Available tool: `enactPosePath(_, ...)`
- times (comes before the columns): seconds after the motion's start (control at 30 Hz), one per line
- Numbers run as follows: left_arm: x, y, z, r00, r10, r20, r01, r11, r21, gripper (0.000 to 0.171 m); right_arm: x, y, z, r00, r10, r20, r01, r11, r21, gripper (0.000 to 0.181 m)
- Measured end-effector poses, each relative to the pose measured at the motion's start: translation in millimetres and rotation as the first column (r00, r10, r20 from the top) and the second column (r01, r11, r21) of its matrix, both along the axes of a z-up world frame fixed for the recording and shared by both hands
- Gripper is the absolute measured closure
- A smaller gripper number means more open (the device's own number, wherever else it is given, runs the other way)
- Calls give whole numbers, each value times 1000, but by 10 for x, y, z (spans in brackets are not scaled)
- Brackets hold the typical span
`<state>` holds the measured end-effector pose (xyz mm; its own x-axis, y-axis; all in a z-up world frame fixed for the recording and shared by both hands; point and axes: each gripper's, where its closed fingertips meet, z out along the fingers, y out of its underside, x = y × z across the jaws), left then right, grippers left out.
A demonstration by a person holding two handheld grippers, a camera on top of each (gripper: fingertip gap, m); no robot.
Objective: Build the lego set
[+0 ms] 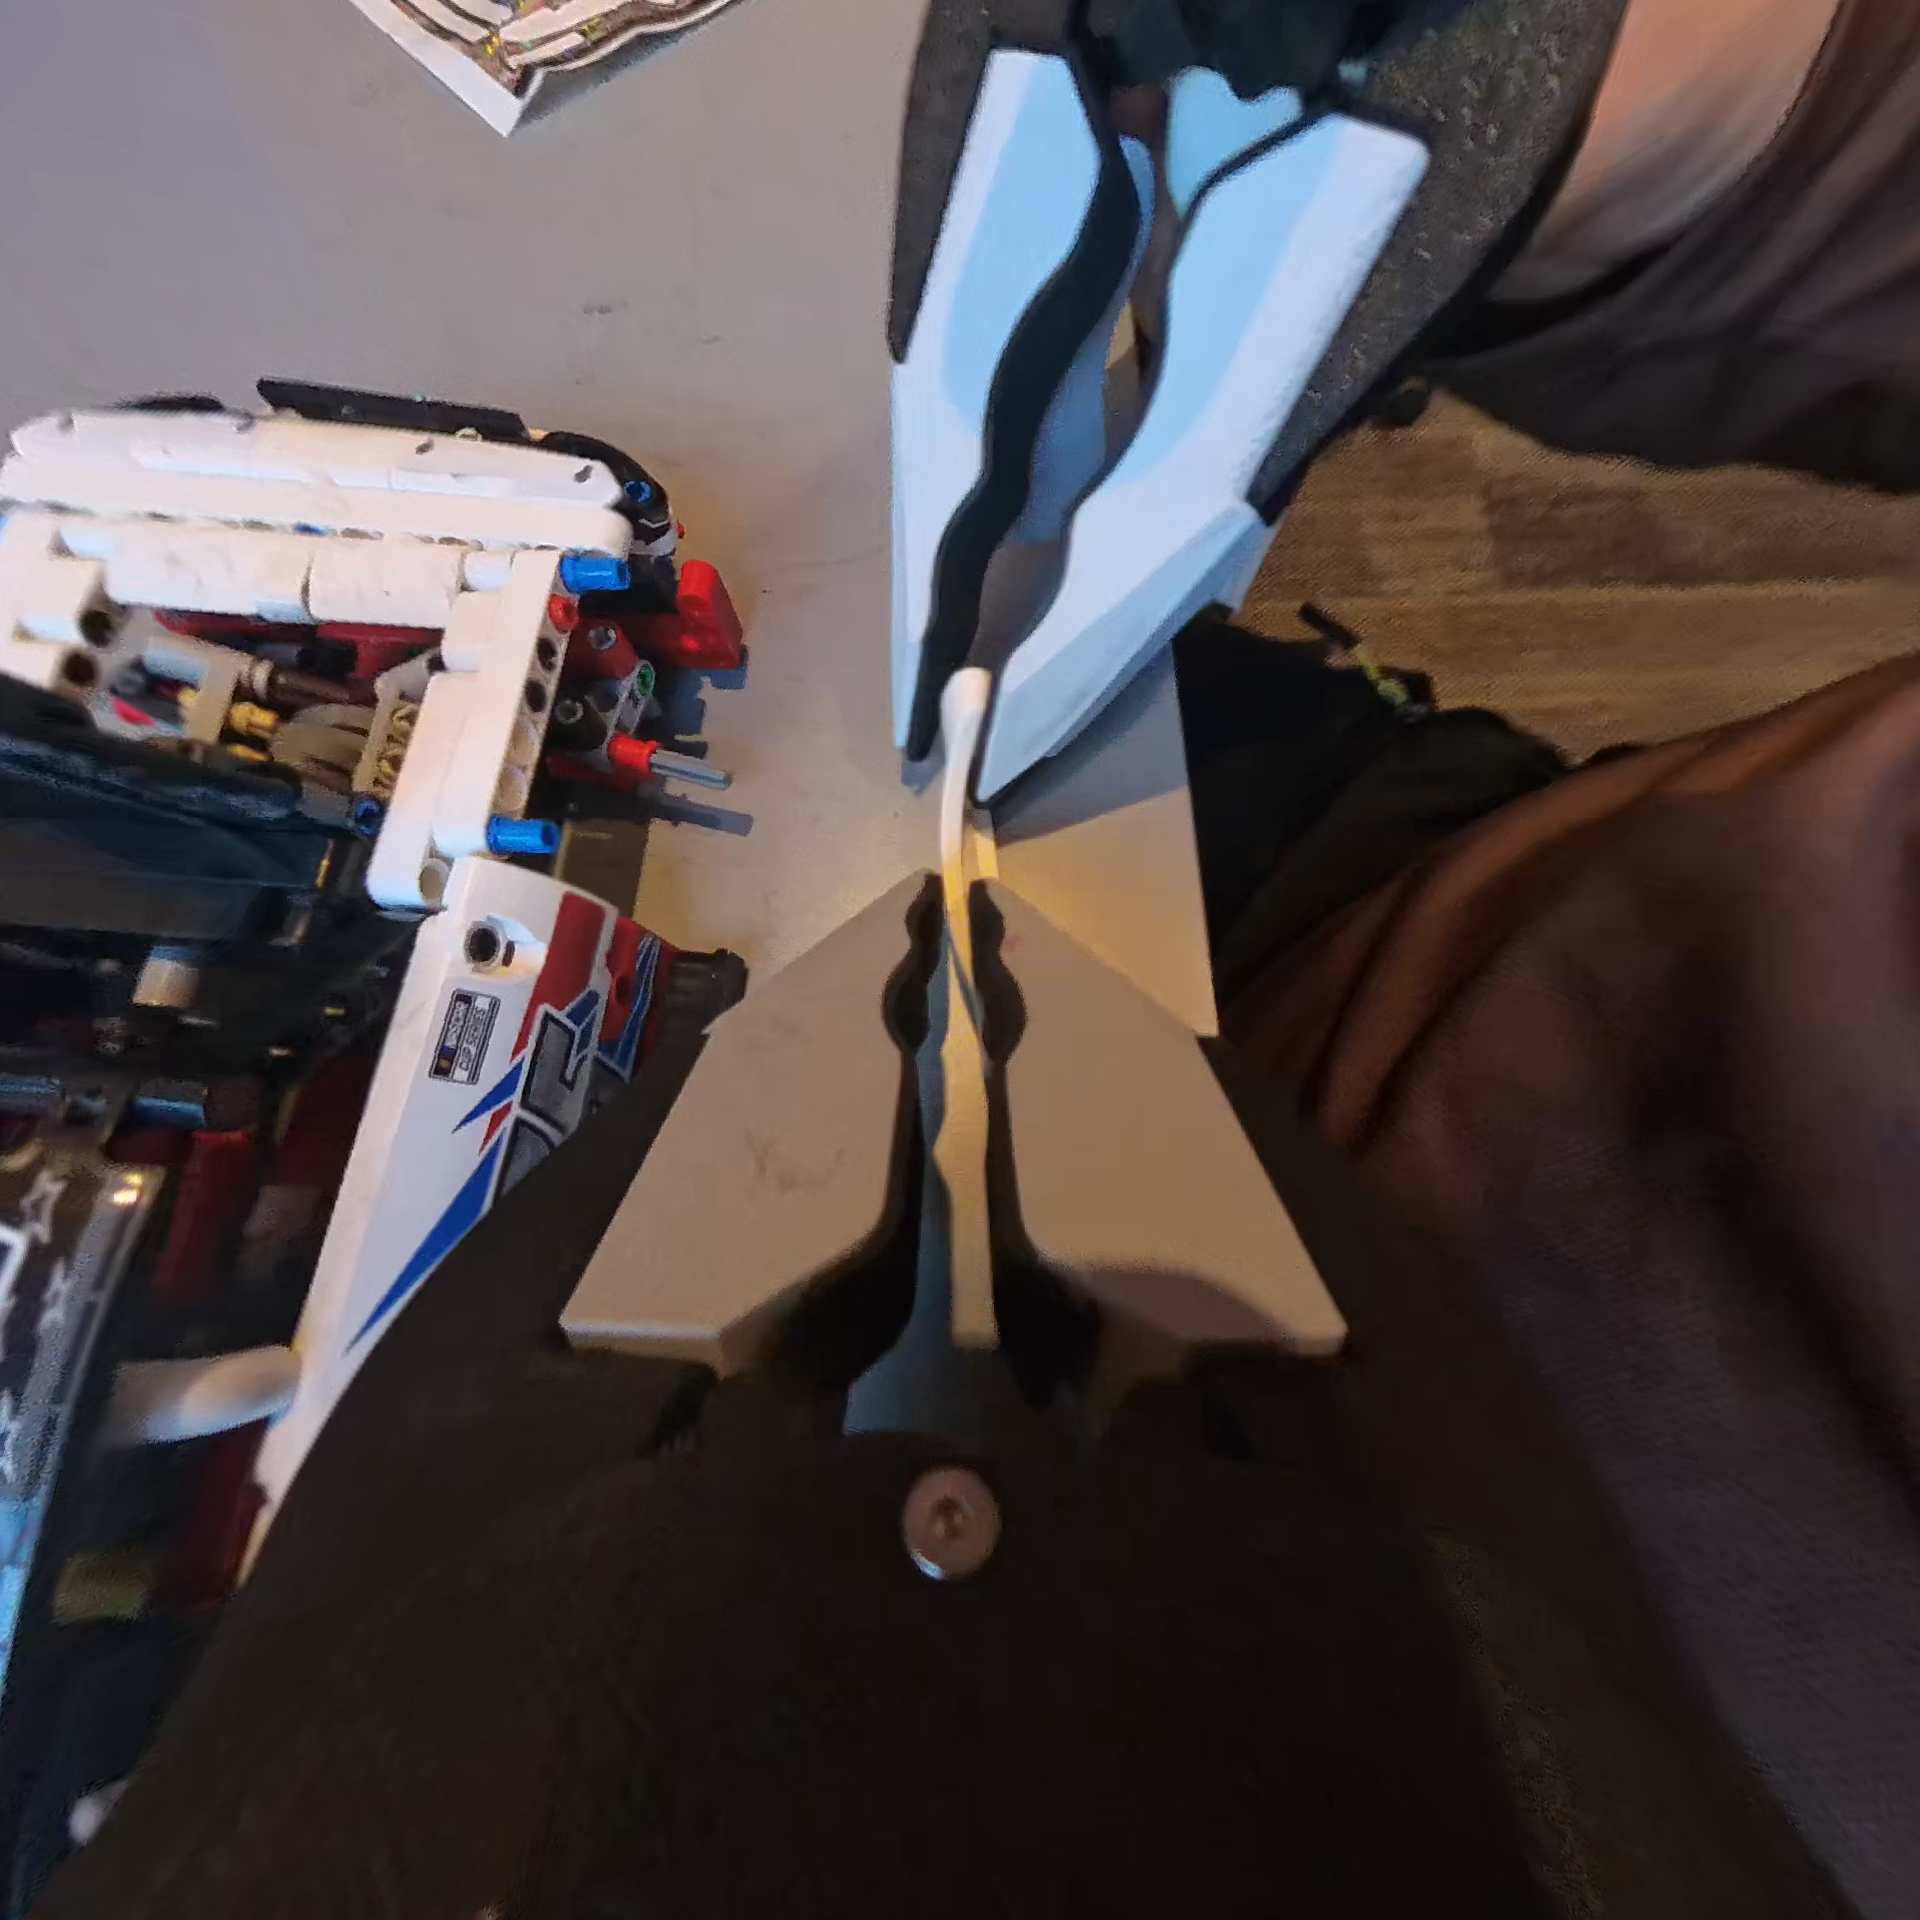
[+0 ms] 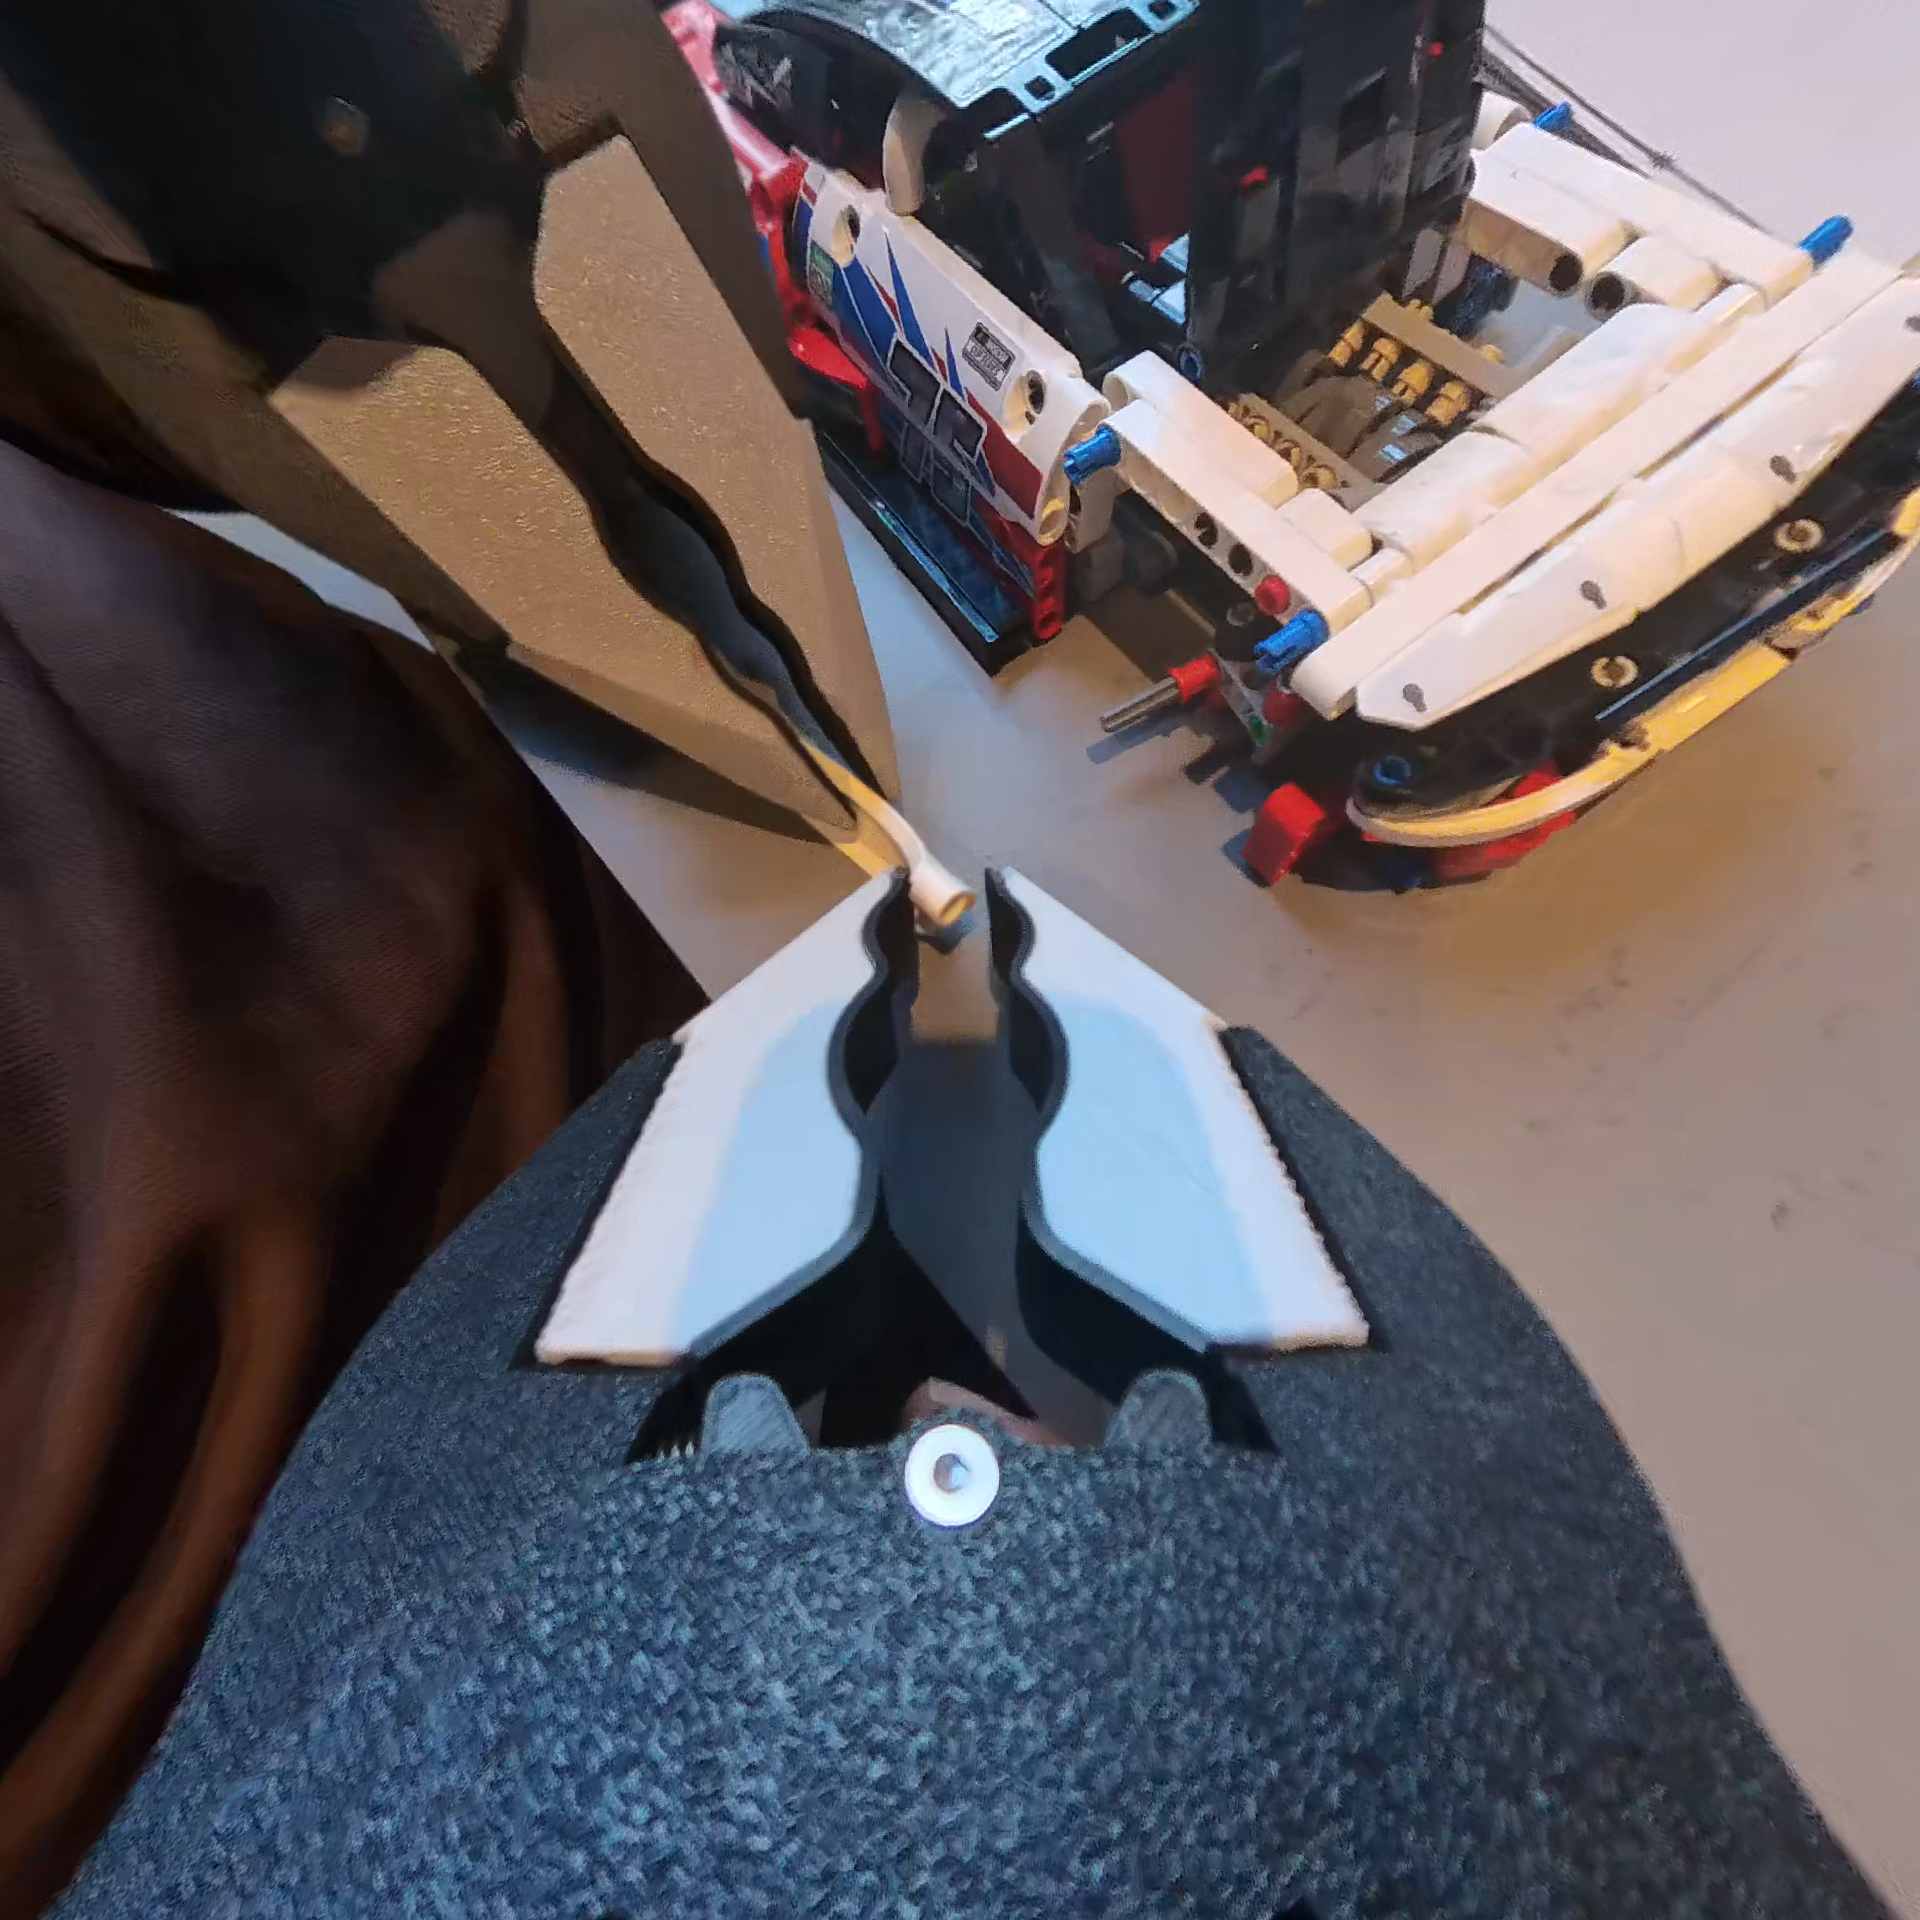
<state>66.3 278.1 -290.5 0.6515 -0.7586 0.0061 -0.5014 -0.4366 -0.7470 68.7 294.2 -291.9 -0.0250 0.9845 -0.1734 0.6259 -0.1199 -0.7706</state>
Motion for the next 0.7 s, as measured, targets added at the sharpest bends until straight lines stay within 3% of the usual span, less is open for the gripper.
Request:
enactPosePath(0.1,0,23,37,993,39,107,-31,997,-73,170,17,-19,17,1000,-7,-24,6,999,-50,168)
enactPosePath(0.2,-29,61,70,994,52,92,-49,998,-36,170,38,-15,1,1000,-16,-18,15,999,-29,169)
enactPosePath(0.27,-39,93,140,997,57,59,-60,997,50,170,66,-10,-8,1000,-19,-8,19,1000,-13,165)
enactPosePath(0.37,-81,159,332,996,76,-47,-59,955,291,171,101,-30,46,999,-41,-23,39,996,-79,151)
enactPosePath(0.5,-66,156,546,965,108,-239,52,813,580,171,117,-86,268,989,-99,-112,61,951,-302,145)
enactPosePath(0.63,23,104,712,887,166,-432,260,593,762,171,91,-98,573,962,-179,-206,26,811,-584,143)
enactPosePath(0.7,46,89,754,857,191,-478,328,514,793,171,92,-114,761,940,-185,-286,-53,750,-659,158)
